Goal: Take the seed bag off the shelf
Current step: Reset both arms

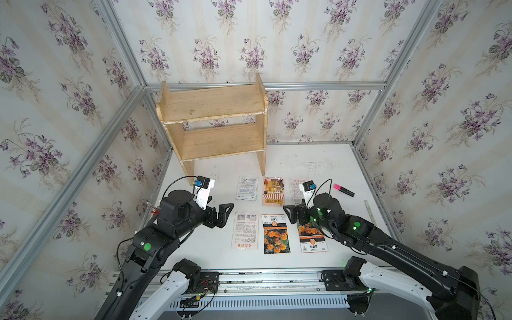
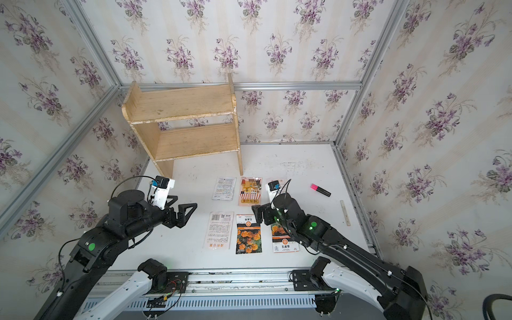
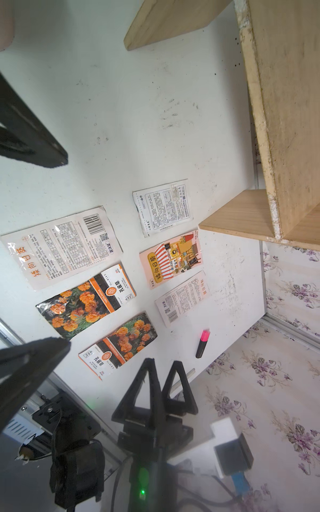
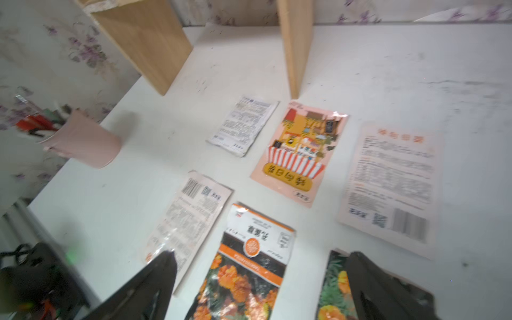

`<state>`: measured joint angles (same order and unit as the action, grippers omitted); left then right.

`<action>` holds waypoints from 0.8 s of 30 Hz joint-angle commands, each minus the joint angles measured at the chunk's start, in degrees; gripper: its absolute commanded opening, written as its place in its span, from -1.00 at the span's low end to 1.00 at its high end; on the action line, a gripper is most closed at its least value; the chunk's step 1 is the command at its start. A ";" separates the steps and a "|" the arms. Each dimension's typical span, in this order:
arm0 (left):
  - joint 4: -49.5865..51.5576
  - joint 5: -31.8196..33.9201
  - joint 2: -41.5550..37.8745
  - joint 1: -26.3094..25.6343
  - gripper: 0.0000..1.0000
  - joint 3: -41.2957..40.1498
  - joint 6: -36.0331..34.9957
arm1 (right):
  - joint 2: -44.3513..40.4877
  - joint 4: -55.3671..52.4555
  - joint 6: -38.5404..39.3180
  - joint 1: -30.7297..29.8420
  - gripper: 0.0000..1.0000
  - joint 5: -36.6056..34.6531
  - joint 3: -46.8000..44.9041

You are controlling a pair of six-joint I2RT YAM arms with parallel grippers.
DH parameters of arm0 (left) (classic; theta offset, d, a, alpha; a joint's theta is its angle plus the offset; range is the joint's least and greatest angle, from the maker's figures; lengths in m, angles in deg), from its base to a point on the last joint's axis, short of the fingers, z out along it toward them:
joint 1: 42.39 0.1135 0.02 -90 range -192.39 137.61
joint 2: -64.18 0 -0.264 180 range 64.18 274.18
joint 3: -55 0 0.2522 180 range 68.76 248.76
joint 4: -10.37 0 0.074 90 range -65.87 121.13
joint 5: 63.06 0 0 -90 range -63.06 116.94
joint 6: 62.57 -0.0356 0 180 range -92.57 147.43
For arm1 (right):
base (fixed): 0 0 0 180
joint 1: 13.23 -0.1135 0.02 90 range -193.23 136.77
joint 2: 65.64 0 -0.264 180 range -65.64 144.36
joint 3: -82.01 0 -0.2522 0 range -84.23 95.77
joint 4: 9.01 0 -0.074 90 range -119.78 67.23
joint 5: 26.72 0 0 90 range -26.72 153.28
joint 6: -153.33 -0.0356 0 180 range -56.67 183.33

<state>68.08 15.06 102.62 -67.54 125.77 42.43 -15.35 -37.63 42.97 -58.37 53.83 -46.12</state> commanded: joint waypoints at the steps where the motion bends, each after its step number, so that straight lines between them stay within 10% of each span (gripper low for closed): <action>1: -4.36 6.67 1.01 0.09 1.00 -0.62 -0.59 | -3.67 5.09 4.14 4.09 0.99 -5.88 -2.96; 11: -12.83 23.26 5.55 0.10 1.00 -7.22 -0.97 | -6.12 20.37 10.01 23.69 1.00 -5.93 -10.45; 24: -32.45 31.02 10.89 4.73 1.00 -17.25 -9.72 | 0.29 44.13 17.20 33.81 0.99 -2.67 -21.06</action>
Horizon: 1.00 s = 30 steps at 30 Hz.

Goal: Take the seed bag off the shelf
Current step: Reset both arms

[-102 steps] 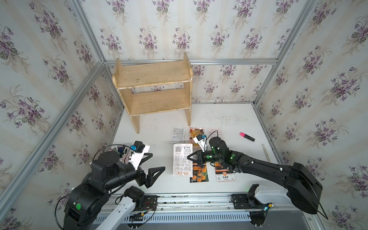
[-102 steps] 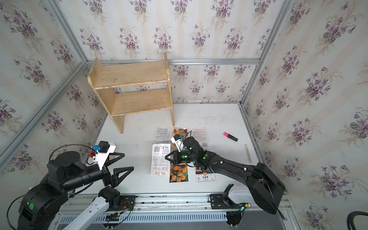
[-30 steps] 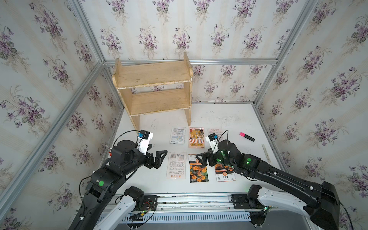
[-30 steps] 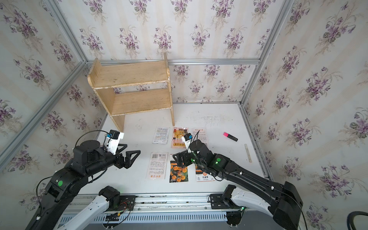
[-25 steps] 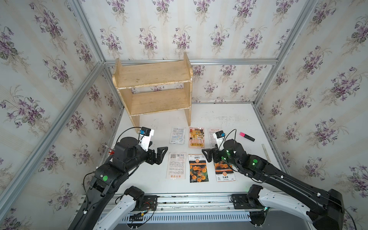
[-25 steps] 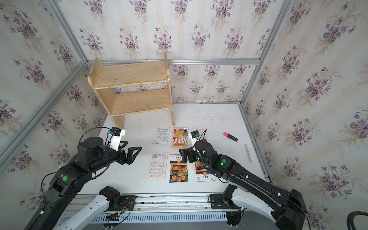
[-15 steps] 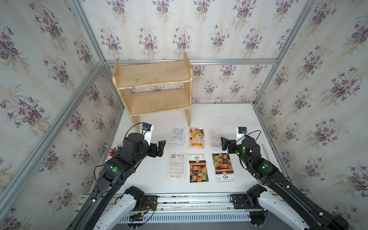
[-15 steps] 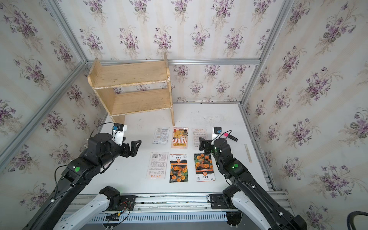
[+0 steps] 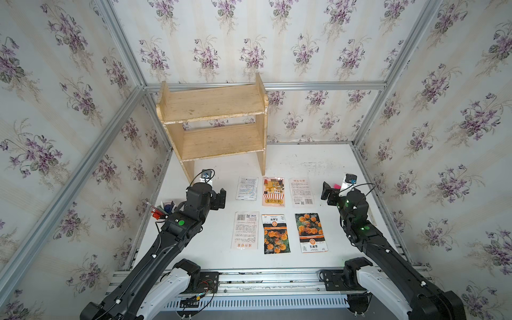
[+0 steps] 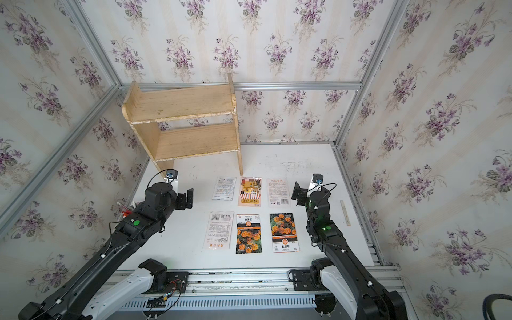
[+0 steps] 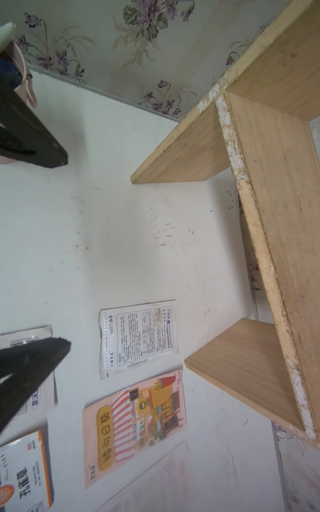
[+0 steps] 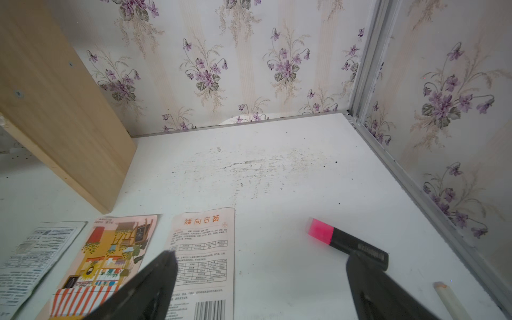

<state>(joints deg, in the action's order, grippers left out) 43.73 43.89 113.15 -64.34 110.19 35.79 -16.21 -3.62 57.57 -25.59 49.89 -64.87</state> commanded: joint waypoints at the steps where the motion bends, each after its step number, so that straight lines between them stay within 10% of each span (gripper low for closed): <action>1: -9.62 1.69 0.35 2.53 1.00 -2.68 -4.01 | 2.16 12.52 3.00 1.61 1.00 1.59 -3.43; 30: -58.93 -16.81 22.74 20.92 1.00 -21.30 -11.25 | 34.59 50.68 7.79 6.94 1.00 7.45 -6.59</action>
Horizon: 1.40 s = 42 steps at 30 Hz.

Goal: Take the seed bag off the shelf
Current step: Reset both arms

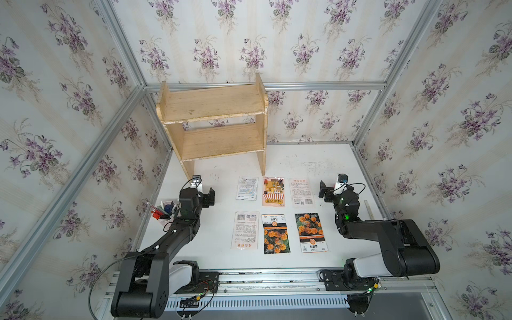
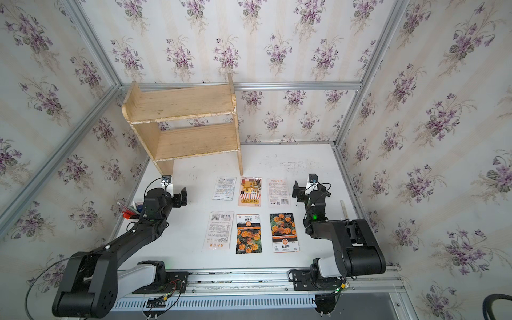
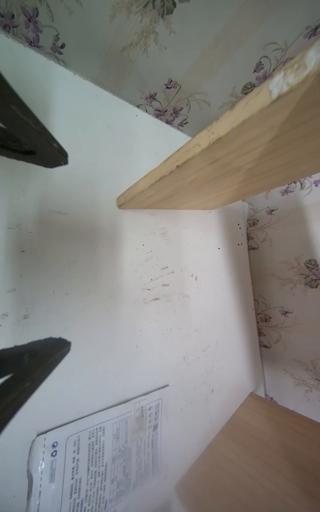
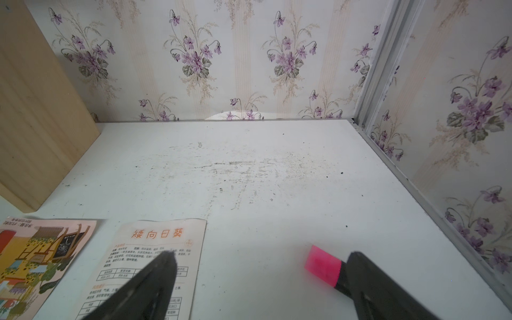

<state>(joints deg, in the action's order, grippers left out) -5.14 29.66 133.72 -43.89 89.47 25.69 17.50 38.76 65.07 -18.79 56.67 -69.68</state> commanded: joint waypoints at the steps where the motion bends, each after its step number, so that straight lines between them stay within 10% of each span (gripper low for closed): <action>1: -10.90 -2.76 3.03 0.51 1.00 -0.73 -1.15 | 1.21 10.22 0.09 0.32 1.00 0.78 -2.71; 12: -16.57 -3.30 15.32 0.79 1.00 1.44 -1.04 | 4.49 12.93 -0.16 1.37 1.00 3.43 -2.94; 42: -9.93 -4.92 15.98 1.04 1.00 5.25 -1.60 | 4.58 11.37 -1.12 1.48 1.00 1.27 -2.03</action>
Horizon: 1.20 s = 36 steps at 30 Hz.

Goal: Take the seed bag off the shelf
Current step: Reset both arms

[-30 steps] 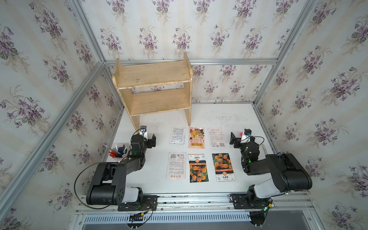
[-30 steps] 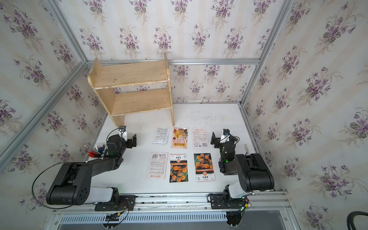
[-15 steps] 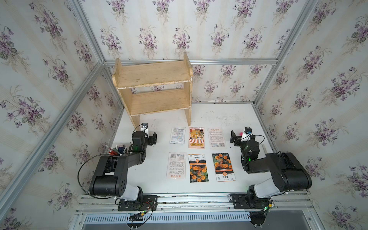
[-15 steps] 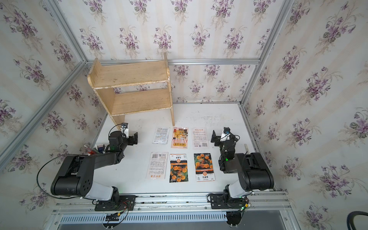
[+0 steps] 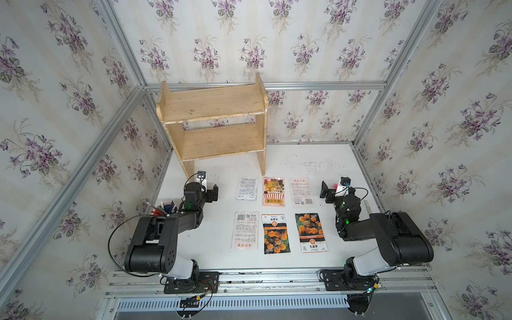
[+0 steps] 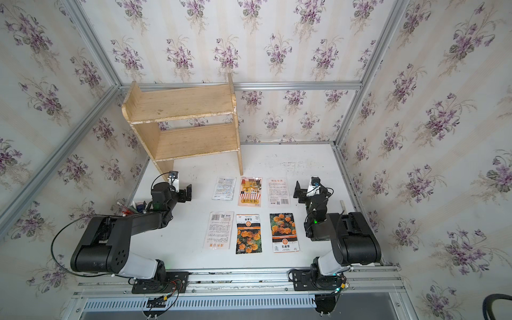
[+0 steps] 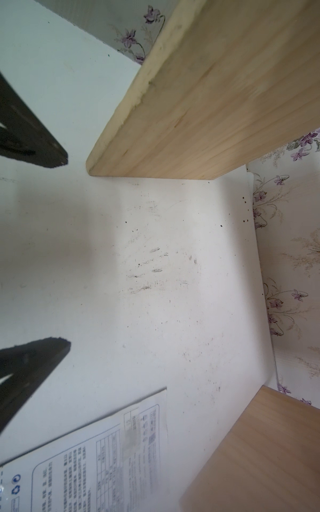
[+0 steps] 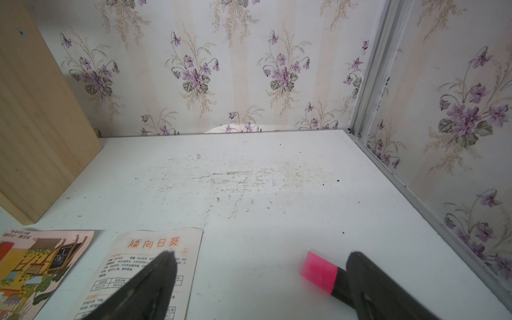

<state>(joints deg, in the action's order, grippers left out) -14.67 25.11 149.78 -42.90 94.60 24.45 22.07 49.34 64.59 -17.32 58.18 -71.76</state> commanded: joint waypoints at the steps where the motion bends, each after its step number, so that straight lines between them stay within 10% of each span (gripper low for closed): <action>1: -0.41 -0.37 -0.06 0.07 1.00 0.15 -0.36 | 0.02 0.57 -0.64 0.03 1.00 -0.21 0.21; 11: -0.43 -0.37 -0.08 0.07 1.00 0.17 -0.36 | -0.32 13.84 -0.43 0.03 1.00 -0.50 -6.87; 15: -0.35 -0.37 -0.09 0.07 1.00 0.17 -0.36 | -0.16 -0.63 -0.50 0.06 1.00 0.68 0.49; 18: -0.40 -0.37 -0.09 0.07 1.00 0.17 -0.36 | -0.54 12.45 -0.92 0.06 1.00 -1.13 -6.28; 36: -0.40 -0.37 -0.09 0.07 1.00 0.17 -0.36 | 0.22 0.25 -0.73 0.23 1.00 0.36 0.37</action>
<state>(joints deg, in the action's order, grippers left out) -14.48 25.09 149.78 -42.88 94.60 24.45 22.17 49.34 63.78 -17.17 58.37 -71.65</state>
